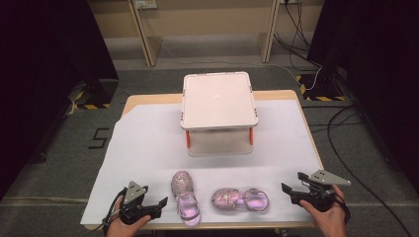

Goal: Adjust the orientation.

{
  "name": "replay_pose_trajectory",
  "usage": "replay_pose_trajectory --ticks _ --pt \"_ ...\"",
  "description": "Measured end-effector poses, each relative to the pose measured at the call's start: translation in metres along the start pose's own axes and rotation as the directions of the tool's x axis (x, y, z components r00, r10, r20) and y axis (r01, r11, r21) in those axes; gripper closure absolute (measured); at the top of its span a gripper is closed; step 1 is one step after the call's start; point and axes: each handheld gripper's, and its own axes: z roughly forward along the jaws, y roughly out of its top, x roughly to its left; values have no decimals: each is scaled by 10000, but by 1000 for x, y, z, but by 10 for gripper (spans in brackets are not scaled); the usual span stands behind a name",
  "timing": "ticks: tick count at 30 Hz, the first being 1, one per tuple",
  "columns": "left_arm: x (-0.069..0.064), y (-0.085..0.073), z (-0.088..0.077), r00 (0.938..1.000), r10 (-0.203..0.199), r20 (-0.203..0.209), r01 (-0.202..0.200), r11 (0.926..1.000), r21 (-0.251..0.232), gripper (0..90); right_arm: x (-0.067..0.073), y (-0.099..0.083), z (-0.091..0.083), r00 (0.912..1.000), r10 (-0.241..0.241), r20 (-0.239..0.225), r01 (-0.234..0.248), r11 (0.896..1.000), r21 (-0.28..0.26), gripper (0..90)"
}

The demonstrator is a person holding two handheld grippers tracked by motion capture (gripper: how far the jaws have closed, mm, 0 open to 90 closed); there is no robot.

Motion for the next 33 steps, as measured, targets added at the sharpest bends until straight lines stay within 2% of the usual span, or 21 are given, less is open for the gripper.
replay_pose_trajectory --ticks 5,12,16,21,26,33 --pt "-2 1 -1 9999 -98 96 99 9999 -103 158 3 -1 2 9999 -124 16 123 9999 91 217" --pt "-7 5 -7 9957 -609 704 646 9967 -501 157 7 -1 5 9993 -380 18 380 9990 216 221" --pt "-13 9 -11 9948 -536 864 593 9962 -645 157 6 -1 5 9989 -458 116 455 9987 247 227" --pt "-23 15 -15 9913 -601 1168 717 9926 -979 156 8 -1 5 9987 -511 33 510 9983 269 237" --pt "-36 19 -18 9848 -431 1682 615 9925 -1060 163 10 0 6 9974 -717 17 716 9969 336 241" --pt "-52 17 -11 9863 140 1646 -30 9978 -670 210 10 0 7 9972 -750 -31 751 9965 367 244"
